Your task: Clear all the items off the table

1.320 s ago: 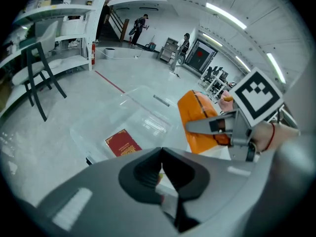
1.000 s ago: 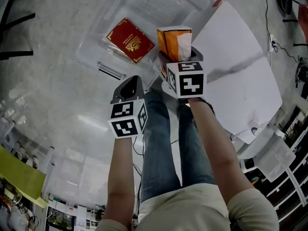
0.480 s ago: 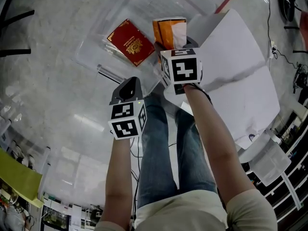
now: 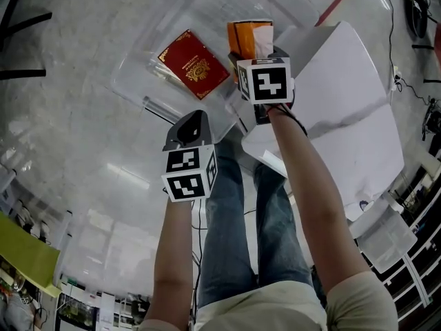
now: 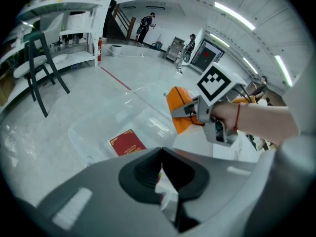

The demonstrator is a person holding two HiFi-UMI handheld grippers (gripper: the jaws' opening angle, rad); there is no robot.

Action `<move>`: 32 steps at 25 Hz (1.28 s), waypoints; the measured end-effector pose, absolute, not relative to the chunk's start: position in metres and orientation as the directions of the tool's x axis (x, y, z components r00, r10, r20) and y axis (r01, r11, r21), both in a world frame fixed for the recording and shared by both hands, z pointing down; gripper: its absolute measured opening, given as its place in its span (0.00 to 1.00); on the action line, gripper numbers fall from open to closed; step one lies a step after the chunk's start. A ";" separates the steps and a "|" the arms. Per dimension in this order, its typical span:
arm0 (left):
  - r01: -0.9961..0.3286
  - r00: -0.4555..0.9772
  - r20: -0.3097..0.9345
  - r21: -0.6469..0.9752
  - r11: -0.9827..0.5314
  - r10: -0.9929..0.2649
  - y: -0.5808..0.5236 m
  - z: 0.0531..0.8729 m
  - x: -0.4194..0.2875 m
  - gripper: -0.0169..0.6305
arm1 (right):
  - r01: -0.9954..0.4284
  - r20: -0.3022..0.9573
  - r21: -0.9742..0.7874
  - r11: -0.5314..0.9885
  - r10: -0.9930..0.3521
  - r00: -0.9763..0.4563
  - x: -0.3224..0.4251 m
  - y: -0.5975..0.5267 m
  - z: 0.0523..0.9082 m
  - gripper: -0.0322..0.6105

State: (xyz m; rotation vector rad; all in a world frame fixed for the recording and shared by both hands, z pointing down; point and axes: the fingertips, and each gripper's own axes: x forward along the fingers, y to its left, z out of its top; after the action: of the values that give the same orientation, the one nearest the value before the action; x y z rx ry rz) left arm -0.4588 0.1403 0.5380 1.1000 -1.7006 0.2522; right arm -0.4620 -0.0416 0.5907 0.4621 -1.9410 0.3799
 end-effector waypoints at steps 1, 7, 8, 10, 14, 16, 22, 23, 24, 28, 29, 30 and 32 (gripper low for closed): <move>-0.763 -0.030 0.839 0.331 0.554 -0.543 0.140 0.540 -0.459 0.04 | -0.482 0.919 -0.054 0.874 -0.146 -0.367 -0.463 -0.042 0.595 0.61; -0.764 -0.016 0.843 0.336 0.550 -0.538 0.146 0.550 -0.456 0.04 | -0.478 0.927 -0.049 0.877 -0.138 -0.348 -0.472 -0.038 0.620 0.61; -0.764 -0.013 0.844 0.338 0.550 -0.537 0.148 0.552 -0.456 0.04 | -0.475 0.929 -0.047 0.879 -0.137 -0.345 -0.474 -0.037 0.625 0.61; -0.762 -0.009 0.845 0.341 0.551 -0.534 0.152 0.557 -0.456 0.04 | -0.465 0.931 -0.042 0.884 -0.135 -0.340 -0.478 -0.033 0.633 0.61; -0.753 -0.011 0.848 0.342 0.562 -0.530 0.159 0.566 -0.461 0.04 | -0.443 0.939 -0.036 0.896 -0.122 -0.321 -0.481 -0.024 0.654 0.61; -0.747 -0.014 0.849 0.343 0.570 -0.529 0.161 0.569 -0.464 0.04 | -0.433 0.944 -0.037 0.901 -0.111 -0.312 -0.482 -0.020 0.665 0.61; -0.740 -0.016 0.847 0.348 0.575 -0.532 0.164 0.579 -0.472 0.04 | -0.392 0.948 -0.020 0.920 -0.107 -0.299 -0.489 -0.013 0.699 0.61; -0.742 -0.015 0.848 0.346 0.574 -0.530 0.164 0.581 -0.473 0.04 | -0.388 0.950 -0.020 0.922 -0.103 -0.295 -0.489 -0.011 0.704 0.61; -0.744 -0.016 0.849 0.343 0.573 -0.529 0.164 0.582 -0.474 0.04 | -0.382 0.951 -0.023 0.924 -0.098 -0.292 -0.490 -0.009 0.709 0.61; -0.746 -0.022 0.851 0.336 0.575 -0.525 0.164 0.589 -0.480 0.04 | -0.385 0.960 -0.039 0.922 -0.073 -0.271 -0.488 -0.004 0.726 0.61; -0.744 -0.022 0.851 0.336 0.577 -0.524 0.164 0.591 -0.482 0.04 | -0.397 0.962 -0.044 0.917 -0.068 -0.263 -0.486 -0.002 0.729 0.61; -0.743 -0.022 0.852 0.336 0.579 -0.523 0.164 0.593 -0.484 0.04 | -0.409 0.965 -0.049 0.911 -0.063 -0.255 -0.485 -0.001 0.733 0.61; -0.742 -0.023 0.855 0.333 0.581 -0.519 0.166 0.597 -0.486 0.04 | -0.417 0.968 -0.050 0.908 -0.059 -0.243 -0.483 0.002 0.740 0.61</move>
State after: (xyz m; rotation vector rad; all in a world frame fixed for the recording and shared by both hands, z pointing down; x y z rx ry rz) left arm -0.4864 0.1657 0.5968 1.0598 -1.6829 0.2464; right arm -0.4827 0.0025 0.7403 0.3566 -1.7971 0.3491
